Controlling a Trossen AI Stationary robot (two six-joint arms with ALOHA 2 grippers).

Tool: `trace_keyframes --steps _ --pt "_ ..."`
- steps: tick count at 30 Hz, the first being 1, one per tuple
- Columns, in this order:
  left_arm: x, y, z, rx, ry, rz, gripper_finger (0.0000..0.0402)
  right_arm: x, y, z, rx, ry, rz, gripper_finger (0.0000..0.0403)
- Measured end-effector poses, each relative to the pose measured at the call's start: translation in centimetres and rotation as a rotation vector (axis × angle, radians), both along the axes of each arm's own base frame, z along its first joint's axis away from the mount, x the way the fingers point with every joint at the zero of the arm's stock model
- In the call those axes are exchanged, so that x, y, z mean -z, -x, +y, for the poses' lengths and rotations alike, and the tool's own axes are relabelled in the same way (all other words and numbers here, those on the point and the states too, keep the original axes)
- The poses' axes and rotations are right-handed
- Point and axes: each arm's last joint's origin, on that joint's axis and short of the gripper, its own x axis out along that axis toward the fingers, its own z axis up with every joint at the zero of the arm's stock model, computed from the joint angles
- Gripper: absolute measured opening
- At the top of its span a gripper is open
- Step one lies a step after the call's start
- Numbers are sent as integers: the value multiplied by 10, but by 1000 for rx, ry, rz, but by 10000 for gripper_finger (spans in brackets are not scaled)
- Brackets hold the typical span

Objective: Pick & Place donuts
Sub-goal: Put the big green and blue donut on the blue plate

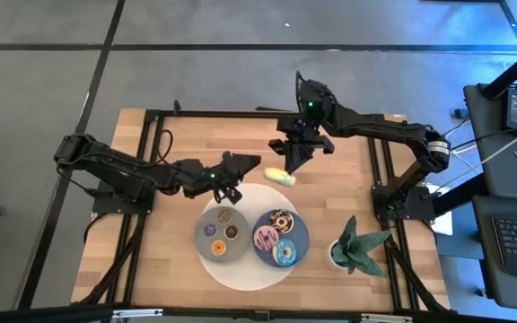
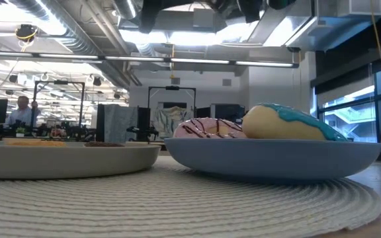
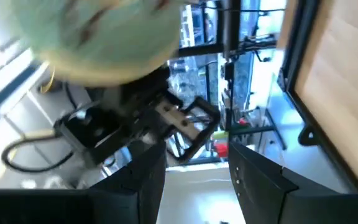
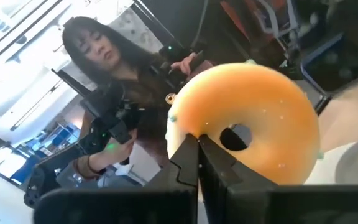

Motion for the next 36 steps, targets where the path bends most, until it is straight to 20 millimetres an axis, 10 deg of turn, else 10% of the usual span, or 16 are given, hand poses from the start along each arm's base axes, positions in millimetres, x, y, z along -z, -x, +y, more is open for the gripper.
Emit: trace_keyframes --steps 11,36 --pt "0 -1 2 79 222 -100 168 62 8 6 -32 -68 186 4" --pt "16 -4 23 91 668 -130 168 67 20 -55 197 -20 166 5"
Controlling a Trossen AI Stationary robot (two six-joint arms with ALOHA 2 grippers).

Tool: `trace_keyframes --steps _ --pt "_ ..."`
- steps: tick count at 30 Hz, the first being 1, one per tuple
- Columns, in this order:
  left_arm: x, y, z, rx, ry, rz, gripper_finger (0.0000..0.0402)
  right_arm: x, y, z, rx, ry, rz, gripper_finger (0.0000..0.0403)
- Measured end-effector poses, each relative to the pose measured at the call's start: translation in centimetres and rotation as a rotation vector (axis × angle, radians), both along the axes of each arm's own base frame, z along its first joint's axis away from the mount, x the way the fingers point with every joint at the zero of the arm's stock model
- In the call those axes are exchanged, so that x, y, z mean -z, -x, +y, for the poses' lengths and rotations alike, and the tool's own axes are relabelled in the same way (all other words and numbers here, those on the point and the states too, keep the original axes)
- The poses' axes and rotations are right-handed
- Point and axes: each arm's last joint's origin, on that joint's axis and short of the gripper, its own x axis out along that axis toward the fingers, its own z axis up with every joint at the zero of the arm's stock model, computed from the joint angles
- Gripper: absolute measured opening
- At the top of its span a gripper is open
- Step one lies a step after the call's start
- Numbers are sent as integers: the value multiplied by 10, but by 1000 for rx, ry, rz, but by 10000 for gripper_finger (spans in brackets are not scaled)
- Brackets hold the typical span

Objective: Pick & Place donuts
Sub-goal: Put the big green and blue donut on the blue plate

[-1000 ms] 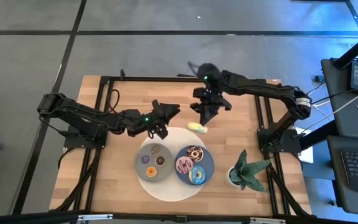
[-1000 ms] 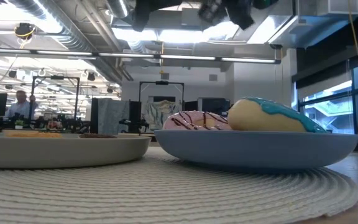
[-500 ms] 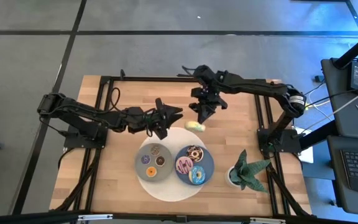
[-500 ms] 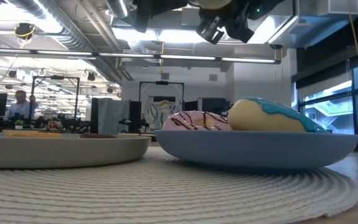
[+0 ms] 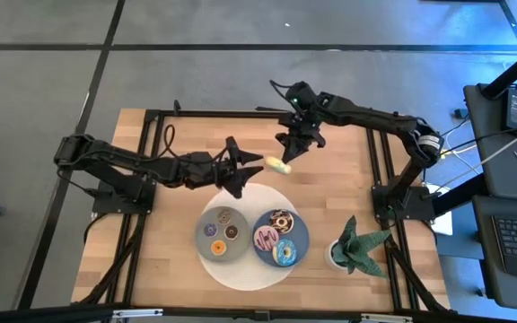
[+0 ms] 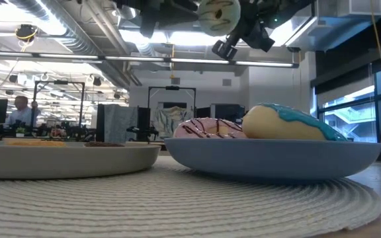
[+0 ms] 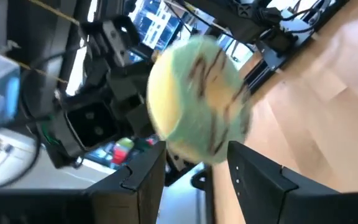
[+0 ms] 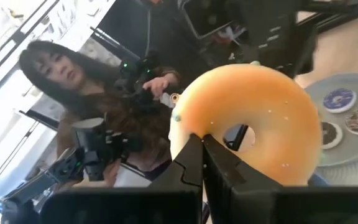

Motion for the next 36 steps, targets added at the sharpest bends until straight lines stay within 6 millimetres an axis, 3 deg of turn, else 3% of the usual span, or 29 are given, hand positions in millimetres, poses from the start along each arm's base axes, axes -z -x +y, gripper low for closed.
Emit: trace_keyframes --steps 14,21,36 --pt "6 -1 19 79 252 -7 168 1 -4 6 -3 33 -13 5" --pt "7 -1 24 102 290 -10 158 3 -5 6 43 93 -2 5" --pt "7 -1 29 139 340 -14 14 3 -5 7 51 101 3 5"
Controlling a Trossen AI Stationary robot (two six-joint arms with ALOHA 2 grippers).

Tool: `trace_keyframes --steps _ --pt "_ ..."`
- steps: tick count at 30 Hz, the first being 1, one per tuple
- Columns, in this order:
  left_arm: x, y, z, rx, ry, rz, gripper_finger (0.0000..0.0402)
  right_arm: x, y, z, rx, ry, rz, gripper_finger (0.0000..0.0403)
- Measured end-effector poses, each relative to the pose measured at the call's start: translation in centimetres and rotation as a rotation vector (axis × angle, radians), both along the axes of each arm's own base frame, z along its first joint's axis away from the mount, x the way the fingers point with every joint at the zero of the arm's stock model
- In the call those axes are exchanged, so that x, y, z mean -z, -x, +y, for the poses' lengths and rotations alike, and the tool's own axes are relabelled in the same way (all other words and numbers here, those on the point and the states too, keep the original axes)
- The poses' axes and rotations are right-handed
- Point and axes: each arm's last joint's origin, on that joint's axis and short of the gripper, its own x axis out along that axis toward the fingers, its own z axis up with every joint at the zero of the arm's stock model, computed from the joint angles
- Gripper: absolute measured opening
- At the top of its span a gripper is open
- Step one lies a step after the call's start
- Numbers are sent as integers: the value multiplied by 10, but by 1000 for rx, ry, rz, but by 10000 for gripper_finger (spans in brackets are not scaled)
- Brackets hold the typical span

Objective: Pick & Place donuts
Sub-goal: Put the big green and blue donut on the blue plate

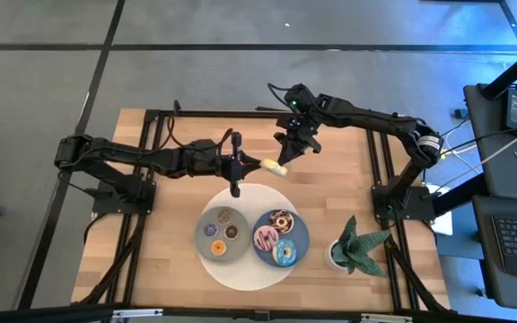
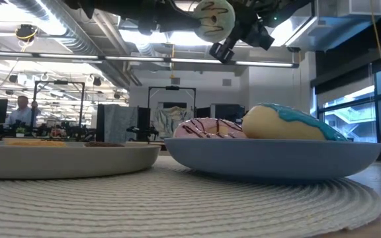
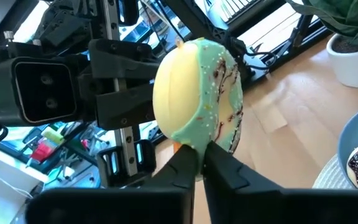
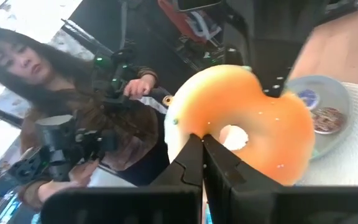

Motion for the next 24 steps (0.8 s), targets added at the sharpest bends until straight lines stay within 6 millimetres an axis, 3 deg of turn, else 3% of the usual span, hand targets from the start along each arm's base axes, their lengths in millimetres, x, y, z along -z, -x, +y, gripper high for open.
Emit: trace_keyframes --steps 5,10,17,24 --pt "3 0 0 -8 39 17 8 1 -1 -1 51 9 60 9" --pt "6 1 2 -33 145 31 6 -3 1 -6 54 53 -2 54" --pt "11 3 11 -35 325 60 5 -45 12 -37 174 137 -82 136" --pt "3 5 25 -83 635 184 4 -102 36 -60 383 278 -41 163"
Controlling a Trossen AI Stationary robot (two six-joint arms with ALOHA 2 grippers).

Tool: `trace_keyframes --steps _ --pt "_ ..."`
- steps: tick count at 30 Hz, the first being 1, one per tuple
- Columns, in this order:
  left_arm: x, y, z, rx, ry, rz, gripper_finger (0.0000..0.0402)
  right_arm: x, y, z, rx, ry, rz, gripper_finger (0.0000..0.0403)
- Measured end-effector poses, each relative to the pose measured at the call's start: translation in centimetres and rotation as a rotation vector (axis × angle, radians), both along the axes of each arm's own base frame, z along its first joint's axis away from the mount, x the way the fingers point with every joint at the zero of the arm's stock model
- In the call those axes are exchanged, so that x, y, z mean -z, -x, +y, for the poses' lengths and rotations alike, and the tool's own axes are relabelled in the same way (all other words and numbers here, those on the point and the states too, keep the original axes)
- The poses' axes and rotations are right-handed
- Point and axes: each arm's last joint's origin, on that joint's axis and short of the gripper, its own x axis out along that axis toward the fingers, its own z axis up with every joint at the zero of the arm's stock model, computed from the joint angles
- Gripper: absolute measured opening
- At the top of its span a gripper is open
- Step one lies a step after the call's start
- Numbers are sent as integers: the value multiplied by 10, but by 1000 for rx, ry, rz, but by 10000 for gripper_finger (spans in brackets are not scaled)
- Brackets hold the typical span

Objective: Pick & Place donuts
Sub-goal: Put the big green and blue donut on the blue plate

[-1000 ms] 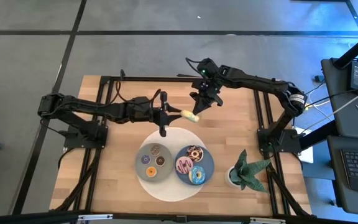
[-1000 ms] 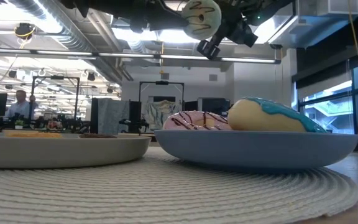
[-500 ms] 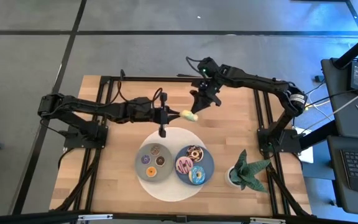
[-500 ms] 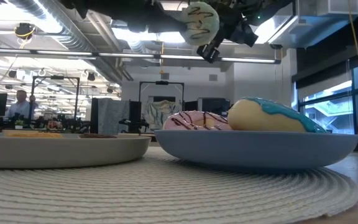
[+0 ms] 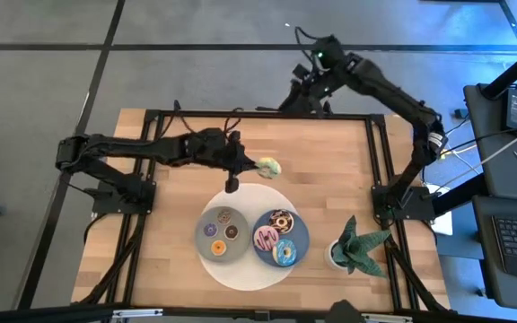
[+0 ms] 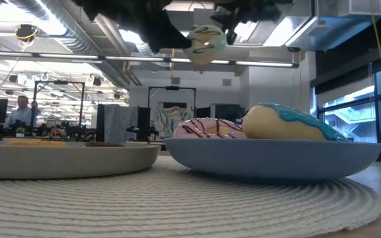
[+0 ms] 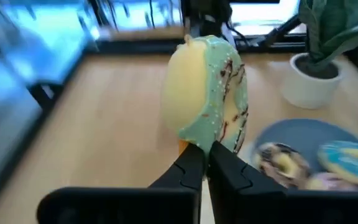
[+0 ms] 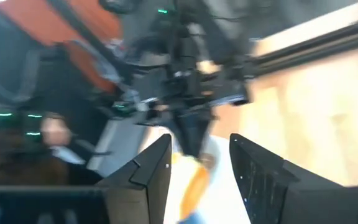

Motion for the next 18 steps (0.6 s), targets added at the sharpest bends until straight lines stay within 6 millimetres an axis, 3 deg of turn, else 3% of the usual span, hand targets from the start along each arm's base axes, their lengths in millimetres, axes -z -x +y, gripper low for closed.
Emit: trace_keyframes --steps 3,9,14,18 --pt "-9 -7 2 -3 120 135 4 -19 9 3 87 105 54 165" --pt "-8 -33 19 91 233 350 4 -42 24 9 219 287 174 165" --pt "-10 -62 35 149 455 343 4 -39 35 16 216 312 313 165" --pt "-21 -91 32 169 545 312 4 -29 43 20 190 340 448 165"
